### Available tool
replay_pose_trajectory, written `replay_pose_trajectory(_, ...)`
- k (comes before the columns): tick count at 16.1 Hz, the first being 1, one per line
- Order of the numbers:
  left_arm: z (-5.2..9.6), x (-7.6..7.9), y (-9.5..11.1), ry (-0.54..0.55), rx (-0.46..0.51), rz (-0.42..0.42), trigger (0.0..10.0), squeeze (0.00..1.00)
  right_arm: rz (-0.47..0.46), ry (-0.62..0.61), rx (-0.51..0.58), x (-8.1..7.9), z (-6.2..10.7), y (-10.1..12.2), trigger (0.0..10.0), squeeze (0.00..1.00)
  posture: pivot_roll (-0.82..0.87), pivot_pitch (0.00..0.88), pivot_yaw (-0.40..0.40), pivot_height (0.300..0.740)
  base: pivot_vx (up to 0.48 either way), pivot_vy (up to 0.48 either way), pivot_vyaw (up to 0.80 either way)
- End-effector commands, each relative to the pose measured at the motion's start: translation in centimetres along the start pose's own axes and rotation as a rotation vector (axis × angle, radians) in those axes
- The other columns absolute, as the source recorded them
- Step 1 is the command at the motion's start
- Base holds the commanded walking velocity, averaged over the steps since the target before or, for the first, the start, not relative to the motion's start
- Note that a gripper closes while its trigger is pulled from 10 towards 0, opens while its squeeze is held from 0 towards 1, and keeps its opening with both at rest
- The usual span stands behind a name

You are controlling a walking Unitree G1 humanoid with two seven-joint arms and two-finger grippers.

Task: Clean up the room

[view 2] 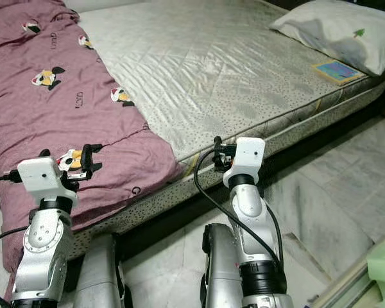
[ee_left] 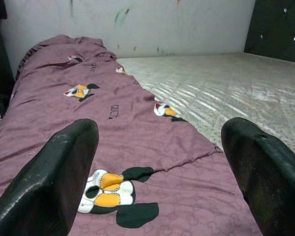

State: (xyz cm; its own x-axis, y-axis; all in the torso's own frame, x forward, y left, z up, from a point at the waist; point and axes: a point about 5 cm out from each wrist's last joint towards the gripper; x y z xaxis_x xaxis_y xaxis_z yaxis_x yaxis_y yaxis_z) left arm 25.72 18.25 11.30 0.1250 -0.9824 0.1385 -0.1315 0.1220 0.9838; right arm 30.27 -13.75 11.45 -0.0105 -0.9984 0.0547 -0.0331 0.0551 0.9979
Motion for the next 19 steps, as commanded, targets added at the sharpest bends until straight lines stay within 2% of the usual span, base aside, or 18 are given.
replay_pose_trajectory(1, -0.17, 0.09, 0.26, -0.006, 0.0, -0.002, 10.0, 0.0, -0.017, -0.001, 0.0, 0.05, -0.08, -0.1, 10.0, 0.0, 0.01, 0.0, -0.01, 0.592, 0.0, 0.0, 0.0)
replay_pose_trajectory(8, -0.71, 0.32, 0.05, -0.024, -0.029, 0.003, 10.0, 0.0, -0.025, 0.01, 0.015, -0.37, -0.55, 0.05, 10.0, 0.0, 0.0, 0.0, 0.003, 0.672, 0.0, 0.0, 0.0)
replay_pose_trajectory(15, -0.54, 0.84, -0.08, -0.043, -0.037, -0.004, 10.0, 0.0, -0.019, 0.008, 0.024, -0.19, -0.37, 0.08, 10.0, 0.0, -0.02, 0.0, 0.011, 0.74, 0.0, 0.0, 0.0)
replay_pose_trajectory(19, -0.59, 1.01, -0.63, -0.029, -0.081, -0.008, 10.0, 0.0, -0.018, 0.015, 0.024, -0.22, -0.48, 0.11, 10.0, 0.0, -0.01, 0.0, 0.007, 0.74, 0.0, 0.0, 0.0)
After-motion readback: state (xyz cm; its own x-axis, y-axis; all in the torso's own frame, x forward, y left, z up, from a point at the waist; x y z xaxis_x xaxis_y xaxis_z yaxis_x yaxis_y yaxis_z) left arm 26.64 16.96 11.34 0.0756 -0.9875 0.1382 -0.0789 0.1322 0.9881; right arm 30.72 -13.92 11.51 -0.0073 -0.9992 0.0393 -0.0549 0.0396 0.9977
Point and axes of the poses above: a point about 5 cm out from each wrist's last joint towards the gripper, its own z axis pointing back from the gripper into the wrist, its own y axis along the axis of the wrist's last joint, x = y × z, and after that the axes turned 7 degrees about z, right-handed
